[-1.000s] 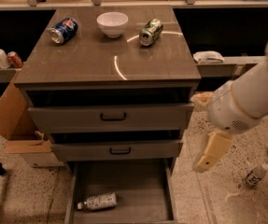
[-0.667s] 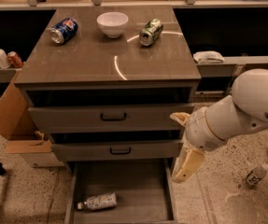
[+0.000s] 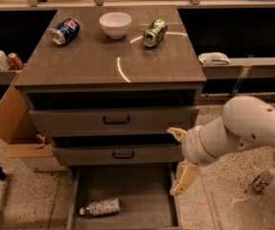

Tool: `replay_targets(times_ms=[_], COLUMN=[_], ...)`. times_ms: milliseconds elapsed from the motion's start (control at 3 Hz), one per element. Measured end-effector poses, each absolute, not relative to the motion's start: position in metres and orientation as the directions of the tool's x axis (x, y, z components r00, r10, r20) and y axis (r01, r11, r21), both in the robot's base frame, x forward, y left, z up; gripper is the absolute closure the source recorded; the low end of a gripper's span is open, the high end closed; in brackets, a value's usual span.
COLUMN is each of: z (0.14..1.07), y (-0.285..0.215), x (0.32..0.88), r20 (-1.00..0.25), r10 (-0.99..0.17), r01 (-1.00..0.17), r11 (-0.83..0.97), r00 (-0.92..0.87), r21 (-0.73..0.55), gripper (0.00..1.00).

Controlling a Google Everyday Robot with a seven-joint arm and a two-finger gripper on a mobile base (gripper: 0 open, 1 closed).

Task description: Pick blue plastic bottle from bottom drawer and place on counter

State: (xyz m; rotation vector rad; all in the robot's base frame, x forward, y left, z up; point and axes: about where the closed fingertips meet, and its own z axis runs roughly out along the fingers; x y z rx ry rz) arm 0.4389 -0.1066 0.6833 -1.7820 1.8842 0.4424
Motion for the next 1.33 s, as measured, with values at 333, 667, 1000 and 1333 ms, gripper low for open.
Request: replay_targets(times_ms=[333,667,1000,1333], z=[0.626,0.539,0.538,0.497], y=[-0.096,-0.077,-0.077,-0.073], x=[0.443,0.441,0.441,0.447], r20=[-0.607,-0.676,-0.676,-0.681], r10=[-0.794,-0.736,-0.736,-0.731], r01=[-0.992,-0.999,-0.999,-0.999], r11=[0.053,0.008,0.008,-0.020], r00=[0.028,0.023,0.023,0.040], r21=[-0.115,-0.043,-0.043,-0.037], gripper=[0.00,0.00,0.00,0.00])
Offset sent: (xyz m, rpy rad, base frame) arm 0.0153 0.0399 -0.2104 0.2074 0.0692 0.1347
